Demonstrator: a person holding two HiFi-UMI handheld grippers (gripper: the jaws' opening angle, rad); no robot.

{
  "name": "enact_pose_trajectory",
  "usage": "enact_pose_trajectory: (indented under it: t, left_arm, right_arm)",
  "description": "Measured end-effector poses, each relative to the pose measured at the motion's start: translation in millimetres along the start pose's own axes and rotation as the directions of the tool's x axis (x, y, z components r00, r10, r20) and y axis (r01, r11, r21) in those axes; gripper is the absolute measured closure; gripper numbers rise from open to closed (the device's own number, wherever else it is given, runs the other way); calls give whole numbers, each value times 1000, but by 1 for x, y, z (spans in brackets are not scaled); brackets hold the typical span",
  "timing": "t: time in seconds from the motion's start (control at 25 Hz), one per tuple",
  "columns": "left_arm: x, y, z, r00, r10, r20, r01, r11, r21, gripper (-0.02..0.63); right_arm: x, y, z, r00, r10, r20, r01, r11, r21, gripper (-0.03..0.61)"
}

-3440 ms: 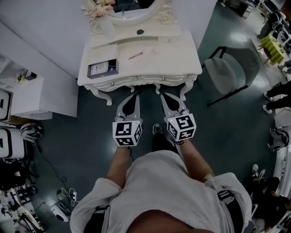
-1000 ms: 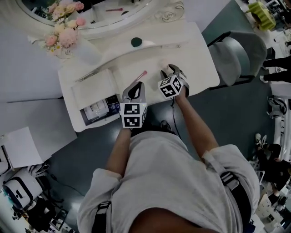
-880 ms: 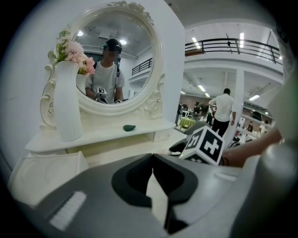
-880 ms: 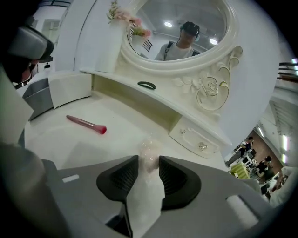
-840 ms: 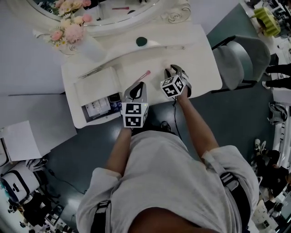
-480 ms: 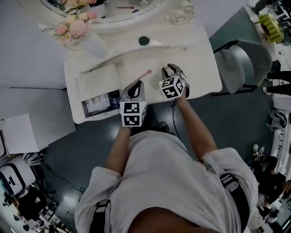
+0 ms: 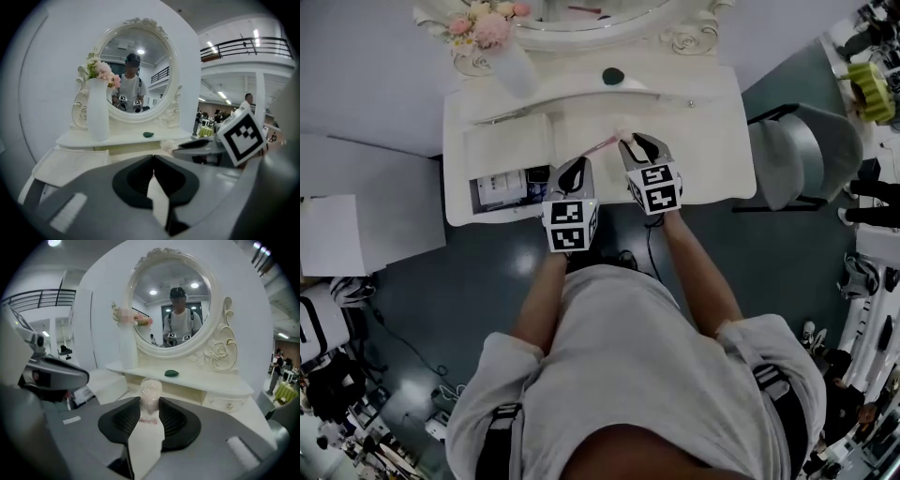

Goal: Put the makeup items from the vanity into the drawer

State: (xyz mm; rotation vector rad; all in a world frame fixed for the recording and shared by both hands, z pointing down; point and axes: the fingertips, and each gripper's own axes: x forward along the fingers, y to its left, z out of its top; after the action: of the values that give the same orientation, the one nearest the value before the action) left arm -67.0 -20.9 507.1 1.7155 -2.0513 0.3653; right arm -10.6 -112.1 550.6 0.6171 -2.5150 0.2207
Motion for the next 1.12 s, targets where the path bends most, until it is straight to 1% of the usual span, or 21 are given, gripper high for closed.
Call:
enact_pose_trajectory:
  t: [0.12,0.36,0.56,0.68,0.84,0.96,1.12]
  left_arm:
    - [-12,10,-1,999,44,8,-44,998,-36,611]
    - [-35,28,-10,994,109,19,-108,992,-72,611]
    - [-58,50,-23,986,169,15,-166,980,-110,611]
    - [-73,68,-31,976,215,20,-210,966,-150,611]
    - [-95,94,-45,965,262,20,-254,951,-177,611]
    - [-113,115,-56,949,316,18,-304,926,-225,611]
    - [-132,144,-71,930,368,6,-351,893,-282,611]
  right_arm:
    - [-8,28,7,997,76,21,-76,997,15,454]
    - [-11,73,7,984,177,11,-177,984,-23,454]
    - [-6,115,11,964,265,1,-264,962,-75,454]
    - [-1,144,14,946,324,-9,-323,940,-112,454]
    - [6,186,16,924,381,-23,-380,911,-158,454]
    - [13,218,18,899,434,-52,-435,877,-205,454]
    - [23,254,16,872,479,-103,-489,837,-246,454]
